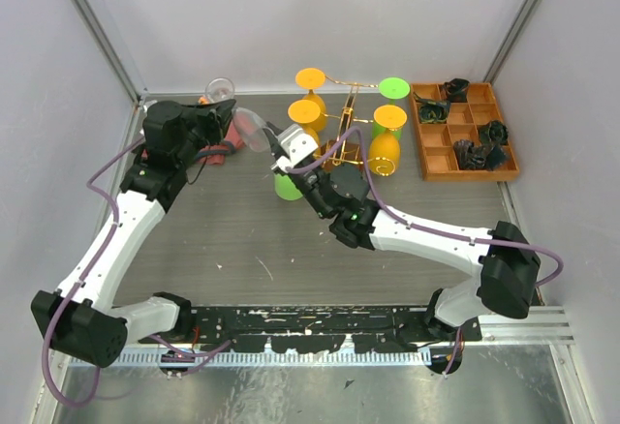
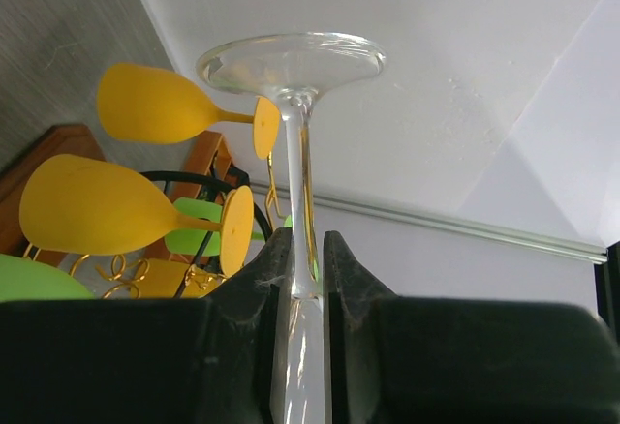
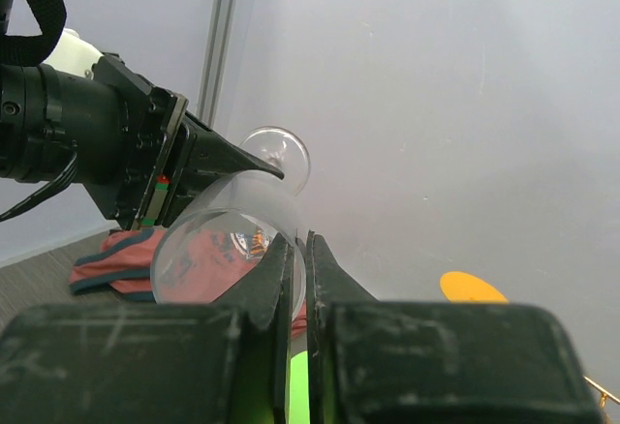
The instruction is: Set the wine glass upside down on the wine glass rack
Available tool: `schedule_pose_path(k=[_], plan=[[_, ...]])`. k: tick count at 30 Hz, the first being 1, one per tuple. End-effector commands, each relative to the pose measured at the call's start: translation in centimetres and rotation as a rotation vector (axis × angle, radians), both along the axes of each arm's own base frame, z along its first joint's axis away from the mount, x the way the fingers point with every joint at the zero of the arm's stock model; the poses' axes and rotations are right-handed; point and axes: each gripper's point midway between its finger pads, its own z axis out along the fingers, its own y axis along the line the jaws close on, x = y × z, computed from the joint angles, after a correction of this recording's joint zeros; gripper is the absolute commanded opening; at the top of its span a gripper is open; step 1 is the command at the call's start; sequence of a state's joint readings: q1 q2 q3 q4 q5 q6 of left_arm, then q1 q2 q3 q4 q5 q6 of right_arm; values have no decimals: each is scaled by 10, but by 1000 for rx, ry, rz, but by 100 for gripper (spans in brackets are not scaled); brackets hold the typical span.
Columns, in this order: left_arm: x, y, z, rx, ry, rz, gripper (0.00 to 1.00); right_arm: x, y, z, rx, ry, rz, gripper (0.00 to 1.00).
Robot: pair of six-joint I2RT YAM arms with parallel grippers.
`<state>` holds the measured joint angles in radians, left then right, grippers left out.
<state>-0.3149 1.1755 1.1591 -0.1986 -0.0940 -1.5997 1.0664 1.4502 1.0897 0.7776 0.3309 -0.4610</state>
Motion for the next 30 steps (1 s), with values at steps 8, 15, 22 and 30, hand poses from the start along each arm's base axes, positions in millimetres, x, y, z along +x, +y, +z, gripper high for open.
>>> schedule_pose_path(k=[8, 15, 22, 30], plan=[[10, 8, 46, -22, -149, 41, 3, -14, -20, 40, 139, -58, 38, 1], [14, 2, 42, -45, -144, 16, 14, -19, -19, 45, 172, -56, 78, 1], [14, 8, 42, -49, -145, 26, 24, -21, -17, 44, 176, -52, 97, 0], [13, 14, 43, -53, -147, 35, 32, -21, -14, 44, 177, -48, 106, 1]])
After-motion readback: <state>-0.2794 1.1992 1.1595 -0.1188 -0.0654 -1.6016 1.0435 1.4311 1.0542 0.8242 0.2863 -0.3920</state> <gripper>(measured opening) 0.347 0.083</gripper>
